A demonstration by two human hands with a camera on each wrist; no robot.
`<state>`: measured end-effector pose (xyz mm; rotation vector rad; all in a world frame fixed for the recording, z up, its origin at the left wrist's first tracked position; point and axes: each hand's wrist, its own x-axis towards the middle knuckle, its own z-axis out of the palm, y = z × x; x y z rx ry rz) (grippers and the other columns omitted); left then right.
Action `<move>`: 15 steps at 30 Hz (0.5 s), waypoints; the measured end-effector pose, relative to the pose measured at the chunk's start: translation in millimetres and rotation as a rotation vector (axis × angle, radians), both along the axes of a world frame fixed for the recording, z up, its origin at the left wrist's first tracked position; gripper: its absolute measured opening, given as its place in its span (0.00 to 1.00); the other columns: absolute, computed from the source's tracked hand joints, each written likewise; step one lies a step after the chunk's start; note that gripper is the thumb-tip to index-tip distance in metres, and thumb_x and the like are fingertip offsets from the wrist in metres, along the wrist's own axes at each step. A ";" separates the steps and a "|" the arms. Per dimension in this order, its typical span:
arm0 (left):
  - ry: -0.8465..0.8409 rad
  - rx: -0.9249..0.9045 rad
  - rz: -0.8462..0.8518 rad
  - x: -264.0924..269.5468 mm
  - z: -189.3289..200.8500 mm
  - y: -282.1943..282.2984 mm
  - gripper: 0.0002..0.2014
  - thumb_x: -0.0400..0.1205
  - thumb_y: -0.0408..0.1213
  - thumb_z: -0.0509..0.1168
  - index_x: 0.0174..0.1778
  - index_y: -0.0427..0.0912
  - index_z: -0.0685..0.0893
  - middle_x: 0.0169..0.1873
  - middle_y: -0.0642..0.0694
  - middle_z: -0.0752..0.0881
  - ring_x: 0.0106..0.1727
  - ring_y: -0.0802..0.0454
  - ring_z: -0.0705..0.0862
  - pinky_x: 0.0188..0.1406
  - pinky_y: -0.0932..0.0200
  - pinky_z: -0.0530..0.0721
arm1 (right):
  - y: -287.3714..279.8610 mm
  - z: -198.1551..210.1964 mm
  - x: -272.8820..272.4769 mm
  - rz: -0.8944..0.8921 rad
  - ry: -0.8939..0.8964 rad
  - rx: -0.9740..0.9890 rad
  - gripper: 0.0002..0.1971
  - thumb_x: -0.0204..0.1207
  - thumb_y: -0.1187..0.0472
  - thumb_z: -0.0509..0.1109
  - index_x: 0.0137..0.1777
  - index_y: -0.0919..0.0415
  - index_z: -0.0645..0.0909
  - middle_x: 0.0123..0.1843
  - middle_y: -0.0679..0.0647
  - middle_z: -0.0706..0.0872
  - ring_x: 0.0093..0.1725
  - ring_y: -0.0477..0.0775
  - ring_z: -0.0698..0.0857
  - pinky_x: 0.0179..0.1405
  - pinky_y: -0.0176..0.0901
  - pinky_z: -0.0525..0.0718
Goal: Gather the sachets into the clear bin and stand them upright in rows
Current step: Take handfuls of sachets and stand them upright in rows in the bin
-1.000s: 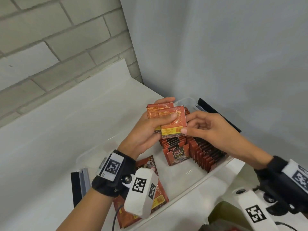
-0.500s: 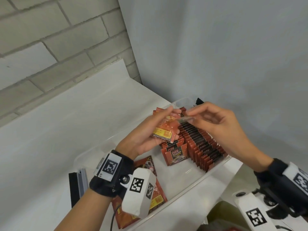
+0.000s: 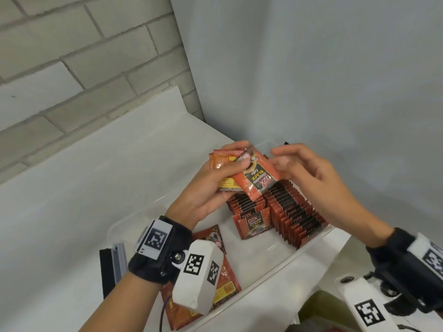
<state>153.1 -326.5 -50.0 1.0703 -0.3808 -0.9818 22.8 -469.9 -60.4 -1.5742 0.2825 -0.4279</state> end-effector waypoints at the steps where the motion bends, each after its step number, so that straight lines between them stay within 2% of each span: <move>1: 0.001 -0.030 0.032 0.7 0.0 0.0 0.16 0.73 0.29 0.68 0.56 0.46 0.85 0.50 0.44 0.90 0.51 0.47 0.89 0.47 0.55 0.89 | 0.4 0.9 0.3 0.010 0.031 0.003 0.14 0.78 0.50 0.66 0.59 0.55 0.81 0.49 0.49 0.91 0.47 0.48 0.90 0.51 0.36 0.84; 2: 0.000 -0.057 0.057 1.2 0.3 0.0 0.17 0.73 0.29 0.67 0.57 0.46 0.84 0.50 0.44 0.89 0.52 0.47 0.89 0.47 0.55 0.89 | 0.8 2.4 0.6 0.046 0.066 -0.009 0.19 0.73 0.45 0.67 0.59 0.55 0.80 0.48 0.50 0.91 0.46 0.48 0.90 0.52 0.38 0.85; 4: -0.007 -0.102 0.096 2.2 0.0 0.2 0.19 0.73 0.28 0.67 0.58 0.47 0.83 0.49 0.43 0.89 0.53 0.46 0.88 0.49 0.55 0.88 | 2.1 4.4 0.7 0.133 0.108 -0.026 0.22 0.67 0.44 0.69 0.57 0.57 0.81 0.45 0.54 0.91 0.44 0.48 0.90 0.51 0.37 0.86; 8: -0.022 -0.152 0.109 2.0 -1.4 0.8 0.21 0.73 0.26 0.67 0.61 0.47 0.82 0.50 0.44 0.88 0.54 0.46 0.88 0.54 0.51 0.87 | 0.6 3.1 0.4 0.191 0.120 -0.018 0.17 0.66 0.52 0.74 0.49 0.63 0.84 0.43 0.55 0.92 0.43 0.50 0.90 0.49 0.36 0.86; 11: -0.028 -0.172 0.096 0.7 -2.5 1.0 0.22 0.73 0.25 0.67 0.62 0.47 0.81 0.50 0.43 0.88 0.55 0.46 0.88 0.55 0.50 0.87 | -0.4 1.5 0.1 0.206 0.132 0.009 0.16 0.65 0.56 0.75 0.48 0.68 0.85 0.43 0.56 0.92 0.42 0.51 0.90 0.48 0.36 0.87; 15: -0.050 -0.180 0.067 -0.4 -1.2 1.0 0.24 0.72 0.23 0.67 0.63 0.47 0.80 0.50 0.43 0.87 0.55 0.46 0.87 0.54 0.52 0.87 | -0.5 -0.7 -0.1 0.197 0.099 0.025 0.10 0.67 0.60 0.75 0.43 0.67 0.84 0.40 0.56 0.92 0.40 0.49 0.90 0.46 0.35 0.87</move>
